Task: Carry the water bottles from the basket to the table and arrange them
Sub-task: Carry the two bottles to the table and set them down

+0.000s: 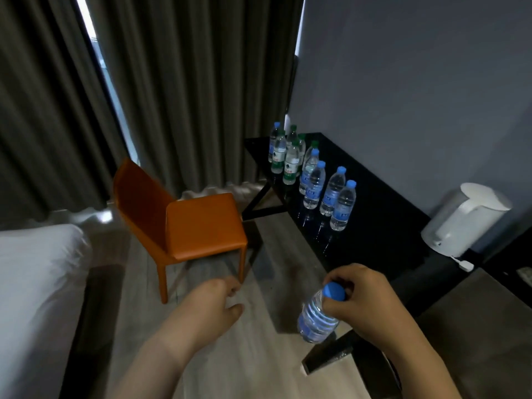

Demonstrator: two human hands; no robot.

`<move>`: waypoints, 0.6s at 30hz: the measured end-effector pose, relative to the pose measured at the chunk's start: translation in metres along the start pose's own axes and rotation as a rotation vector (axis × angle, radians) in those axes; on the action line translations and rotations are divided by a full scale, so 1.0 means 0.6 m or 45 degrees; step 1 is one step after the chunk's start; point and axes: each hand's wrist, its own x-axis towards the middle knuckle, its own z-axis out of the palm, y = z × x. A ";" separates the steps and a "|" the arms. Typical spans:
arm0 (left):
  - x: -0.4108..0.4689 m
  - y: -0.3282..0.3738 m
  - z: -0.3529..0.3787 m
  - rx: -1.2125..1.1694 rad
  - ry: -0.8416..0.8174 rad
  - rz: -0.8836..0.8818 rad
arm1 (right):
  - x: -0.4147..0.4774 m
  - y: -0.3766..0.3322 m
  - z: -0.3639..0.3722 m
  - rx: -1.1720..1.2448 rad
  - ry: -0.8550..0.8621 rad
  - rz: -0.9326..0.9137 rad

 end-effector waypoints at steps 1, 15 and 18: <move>0.021 0.002 -0.004 0.004 -0.003 0.018 | 0.021 0.001 -0.004 -0.005 0.004 0.010; 0.360 -0.032 -0.078 -0.043 -0.222 0.248 | 0.285 0.003 -0.008 0.020 0.104 0.274; 0.443 -0.048 -0.109 -0.074 -0.269 0.265 | 0.345 -0.011 -0.006 0.021 0.144 0.342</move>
